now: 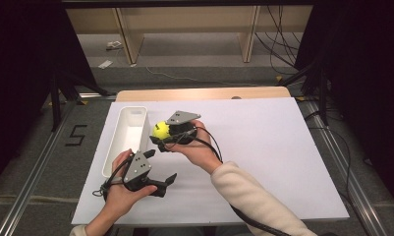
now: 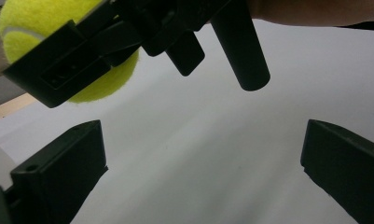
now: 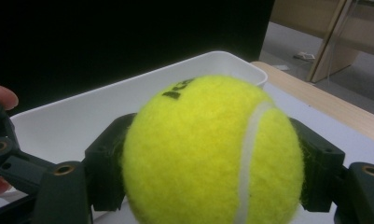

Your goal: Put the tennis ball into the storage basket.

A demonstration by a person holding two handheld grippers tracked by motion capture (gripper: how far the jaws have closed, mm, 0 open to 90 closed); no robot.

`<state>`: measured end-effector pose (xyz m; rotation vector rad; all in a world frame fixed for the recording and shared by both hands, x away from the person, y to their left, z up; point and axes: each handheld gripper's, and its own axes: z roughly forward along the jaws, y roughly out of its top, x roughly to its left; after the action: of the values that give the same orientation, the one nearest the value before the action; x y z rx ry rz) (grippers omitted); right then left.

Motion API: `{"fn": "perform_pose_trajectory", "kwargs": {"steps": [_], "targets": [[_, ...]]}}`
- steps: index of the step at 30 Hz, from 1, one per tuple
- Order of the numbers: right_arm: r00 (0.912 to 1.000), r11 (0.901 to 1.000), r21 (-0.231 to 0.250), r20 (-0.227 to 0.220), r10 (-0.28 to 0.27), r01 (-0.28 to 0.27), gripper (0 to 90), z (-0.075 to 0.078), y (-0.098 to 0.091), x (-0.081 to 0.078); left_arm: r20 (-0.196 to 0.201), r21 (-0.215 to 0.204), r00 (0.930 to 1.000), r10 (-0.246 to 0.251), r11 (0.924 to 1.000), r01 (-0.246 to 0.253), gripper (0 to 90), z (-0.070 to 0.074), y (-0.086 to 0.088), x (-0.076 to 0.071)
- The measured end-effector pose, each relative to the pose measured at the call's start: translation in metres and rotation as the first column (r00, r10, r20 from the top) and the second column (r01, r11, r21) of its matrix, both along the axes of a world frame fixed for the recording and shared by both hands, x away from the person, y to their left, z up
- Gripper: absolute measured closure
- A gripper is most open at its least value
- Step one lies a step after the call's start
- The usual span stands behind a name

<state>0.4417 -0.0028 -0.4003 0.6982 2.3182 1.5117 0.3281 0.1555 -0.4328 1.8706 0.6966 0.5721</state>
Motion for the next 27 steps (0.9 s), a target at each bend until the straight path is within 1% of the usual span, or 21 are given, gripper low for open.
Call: {"fn": "perform_pose_trajectory", "kwargs": {"steps": [8, 27], "targets": [[1.0, 1.0, -0.002, -0.002, 0.009, -0.009, 27.5, 0.0012, 0.0035, 0.0008, 0.001, 0.0, 1.0, -0.001, 1.0, 0.001, 0.0, 0.0001, 0.0001, 0.0], [0.9999, 0.9999, 0.006, -0.007, 0.01, -0.01, 27.4, 0.0024, 0.009, 0.0032, -0.003, -0.005, 1.0, 0.001, 1.0, -0.001, 0.0, 0.0005, 0.0005, -0.0002]]}}
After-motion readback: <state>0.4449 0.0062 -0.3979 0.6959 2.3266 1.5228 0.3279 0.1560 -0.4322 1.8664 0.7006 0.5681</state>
